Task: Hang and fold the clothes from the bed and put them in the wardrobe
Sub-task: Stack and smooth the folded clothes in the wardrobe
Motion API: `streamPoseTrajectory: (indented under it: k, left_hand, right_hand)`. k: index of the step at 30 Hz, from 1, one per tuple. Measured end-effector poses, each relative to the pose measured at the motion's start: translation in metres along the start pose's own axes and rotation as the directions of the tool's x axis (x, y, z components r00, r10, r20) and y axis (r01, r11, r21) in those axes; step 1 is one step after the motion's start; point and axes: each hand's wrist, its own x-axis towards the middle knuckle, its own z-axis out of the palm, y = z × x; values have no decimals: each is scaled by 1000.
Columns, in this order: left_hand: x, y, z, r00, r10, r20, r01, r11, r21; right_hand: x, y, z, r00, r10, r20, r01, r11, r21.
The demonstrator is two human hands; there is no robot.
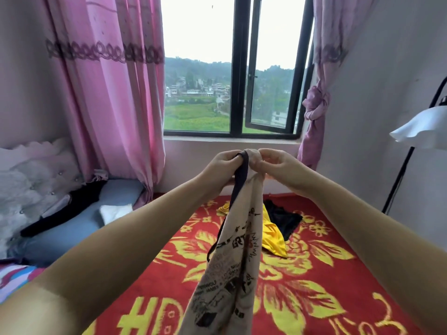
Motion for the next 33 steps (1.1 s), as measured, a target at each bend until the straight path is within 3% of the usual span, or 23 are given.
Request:
streamPoseTrajectory:
  k: [3, 7, 15, 18, 24, 29, 33]
  left_hand:
    - [-10, -8, -10, 991, -49, 127, 52, 998, -21]
    - [-29, -34, -29, 950, -219, 222, 179, 966, 187]
    - [-34, -30, -81, 954, -279, 107, 174, 809, 561]
    - [-30, -22, -95, 972, -231, 31, 160, 758, 632]
    - [-22, -21, -111, 984, -71, -161, 136, 887, 441]
    - [-18, -14, -114, 976, -44, -216, 116, 935, 336]
    - [-12, -4, -112, 964, 26, -265, 104, 881, 461]
  right_hand:
    - [8, -1, 4, 990, -55, -133, 68, 993, 96]
    - [18, -9, -5, 940, -63, -334, 170, 938, 301]
    - [12, 8, -42, 807, 19, -590, 197, 934, 299]
    - [4, 21, -46, 793, 13, -609, 161, 960, 229]
    - [-18, 35, -56, 858, -80, -507, 56, 996, -63]
    - [-31, 29, -61, 866, -109, -489, 58, 991, -118]
    - [-35, 25, -66, 865, -164, -475, 59, 972, -229]
